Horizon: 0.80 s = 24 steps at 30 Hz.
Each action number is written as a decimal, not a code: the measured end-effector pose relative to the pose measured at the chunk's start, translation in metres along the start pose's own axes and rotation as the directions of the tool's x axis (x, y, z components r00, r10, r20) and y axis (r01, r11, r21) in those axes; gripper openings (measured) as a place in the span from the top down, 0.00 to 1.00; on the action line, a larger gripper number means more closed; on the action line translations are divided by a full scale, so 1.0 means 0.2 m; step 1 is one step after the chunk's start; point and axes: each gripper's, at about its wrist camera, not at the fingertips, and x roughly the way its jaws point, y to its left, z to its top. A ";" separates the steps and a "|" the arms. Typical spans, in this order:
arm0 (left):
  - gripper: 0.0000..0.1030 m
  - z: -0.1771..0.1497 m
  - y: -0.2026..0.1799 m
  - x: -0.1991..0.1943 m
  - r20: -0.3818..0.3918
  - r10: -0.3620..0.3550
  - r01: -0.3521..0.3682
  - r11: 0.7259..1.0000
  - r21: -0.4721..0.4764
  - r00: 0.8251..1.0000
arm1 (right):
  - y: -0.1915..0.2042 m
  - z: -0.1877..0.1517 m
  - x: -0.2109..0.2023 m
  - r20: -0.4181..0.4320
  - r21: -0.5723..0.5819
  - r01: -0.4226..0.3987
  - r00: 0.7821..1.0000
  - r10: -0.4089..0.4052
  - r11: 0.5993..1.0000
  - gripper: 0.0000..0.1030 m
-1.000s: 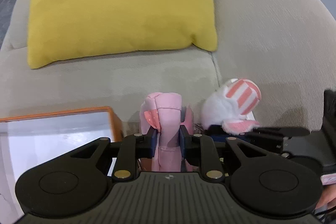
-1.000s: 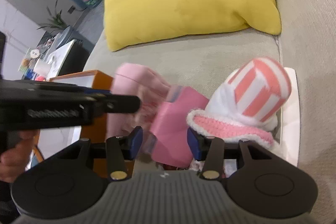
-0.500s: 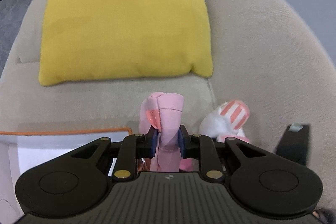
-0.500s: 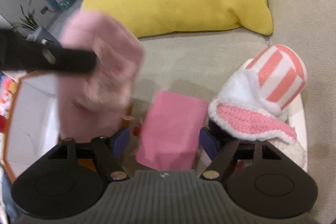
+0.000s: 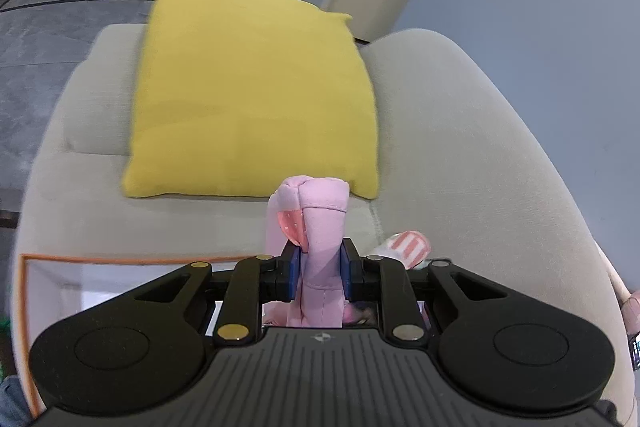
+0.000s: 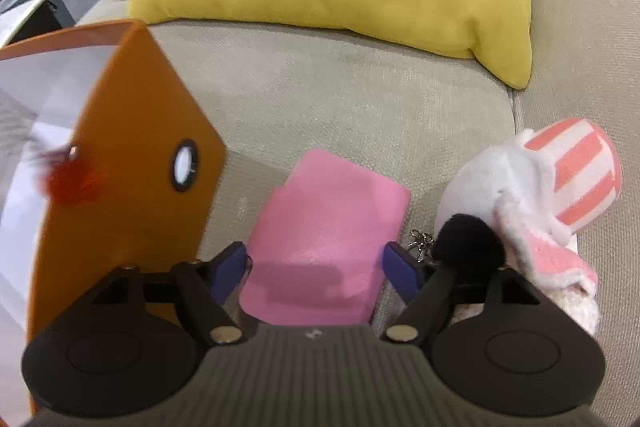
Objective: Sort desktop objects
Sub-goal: 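Lift the pink backpack with the left tool while the right tool lifts the pink pouch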
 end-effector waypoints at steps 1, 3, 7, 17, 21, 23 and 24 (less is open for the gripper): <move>0.78 -0.01 0.03 -0.02 0.003 0.009 -0.009 1.000 -0.007 1.000 | 0.00 0.01 0.02 -0.009 -0.001 0.012 1.000 -0.012 1.000 0.20; 0.78 -0.04 0.09 -0.03 -0.001 0.019 -0.019 1.000 -0.022 1.000 | 0.01 0.01 0.05 -0.032 -0.012 0.040 0.999 -0.040 0.999 0.19; 0.78 -0.11 0.24 0.00 -0.028 0.033 -0.035 0.997 -0.070 0.999 | 0.02 0.00 0.08 -0.023 -0.023 0.074 0.997 -0.075 0.997 0.21; 0.78 -0.27 0.52 0.05 -0.115 0.115 -0.129 0.984 -0.124 0.987 | -0.17 0.06 -0.15 -0.023 0.061 -0.026 0.999 0.028 0.998 0.68; 0.78 -0.33 0.62 0.04 -0.148 0.145 -0.165 0.977 -0.137 0.978 | -0.26 0.04 -0.17 -0.036 0.145 -0.036 0.998 0.042 0.989 0.68; 0.78 -0.34 0.68 0.05 -0.166 0.158 -0.182 0.973 -0.142 0.973 | -0.24 0.04 -0.16 -0.043 0.152 -0.032 0.998 0.039 0.988 0.67; 0.78 -0.35 0.72 0.04 -0.173 0.166 -0.191 0.971 -0.142 0.971 | -0.22 0.04 -0.16 -0.043 0.143 -0.016 0.999 0.023 0.990 0.68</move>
